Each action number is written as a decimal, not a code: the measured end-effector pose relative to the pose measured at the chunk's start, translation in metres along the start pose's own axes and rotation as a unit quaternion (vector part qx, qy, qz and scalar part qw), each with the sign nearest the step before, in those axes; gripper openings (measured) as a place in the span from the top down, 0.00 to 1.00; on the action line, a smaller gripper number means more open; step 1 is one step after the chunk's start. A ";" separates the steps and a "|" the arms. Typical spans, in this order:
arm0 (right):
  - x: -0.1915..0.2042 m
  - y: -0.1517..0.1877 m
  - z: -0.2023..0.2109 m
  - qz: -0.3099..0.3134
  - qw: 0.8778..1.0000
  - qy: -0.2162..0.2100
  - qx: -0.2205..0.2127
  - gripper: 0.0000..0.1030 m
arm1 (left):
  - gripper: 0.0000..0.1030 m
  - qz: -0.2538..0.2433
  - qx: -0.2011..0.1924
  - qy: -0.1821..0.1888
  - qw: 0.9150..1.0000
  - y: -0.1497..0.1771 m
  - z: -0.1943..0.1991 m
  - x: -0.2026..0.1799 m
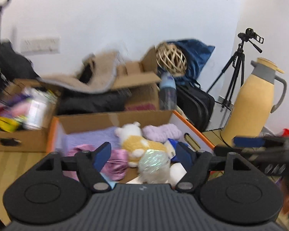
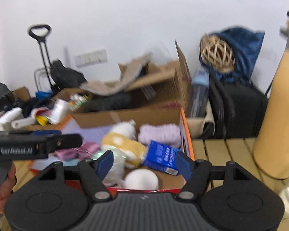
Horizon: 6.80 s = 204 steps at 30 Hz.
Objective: Organize soft objects
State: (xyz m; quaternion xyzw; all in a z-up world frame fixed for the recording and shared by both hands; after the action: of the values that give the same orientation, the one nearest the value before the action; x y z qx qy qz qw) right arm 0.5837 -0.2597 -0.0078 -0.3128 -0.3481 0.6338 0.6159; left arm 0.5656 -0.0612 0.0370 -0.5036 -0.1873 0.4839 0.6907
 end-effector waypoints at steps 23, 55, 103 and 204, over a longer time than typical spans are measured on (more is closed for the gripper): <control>0.040 0.160 0.312 0.036 0.988 0.019 -0.149 0.10 | 0.00 -0.082 -0.122 -0.154 0.977 0.175 0.312 -0.099; -0.025 0.166 0.184 -0.036 0.995 0.057 -0.075 0.13 | 0.00 -0.094 -0.073 -0.061 0.991 0.142 0.124 -0.100; 0.058 0.188 0.254 -0.092 0.989 -0.098 -0.059 0.68 | 0.69 0.063 -0.079 0.040 0.994 0.177 0.224 -0.133; 0.048 0.236 0.398 -0.014 0.986 0.041 -0.164 0.00 | 0.00 -0.059 -0.174 -0.186 0.965 0.222 0.404 -0.134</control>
State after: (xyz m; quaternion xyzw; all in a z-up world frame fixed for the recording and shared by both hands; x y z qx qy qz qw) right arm 0.1198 -0.2336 0.0227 -0.4303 -0.4259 0.5459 0.5791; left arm 0.0961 0.0374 0.0434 -0.5048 -0.4231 0.4879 0.5728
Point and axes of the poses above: each gripper's, at about its wrist camera, not at the fingertips, and z roughly against the way its jaws point, x to its left, y to its underside, the point moved 9 cm from there along -z, roughly the way its jaws point, and after that the axes turned 14 degrees about y, right-handed, at the moved point
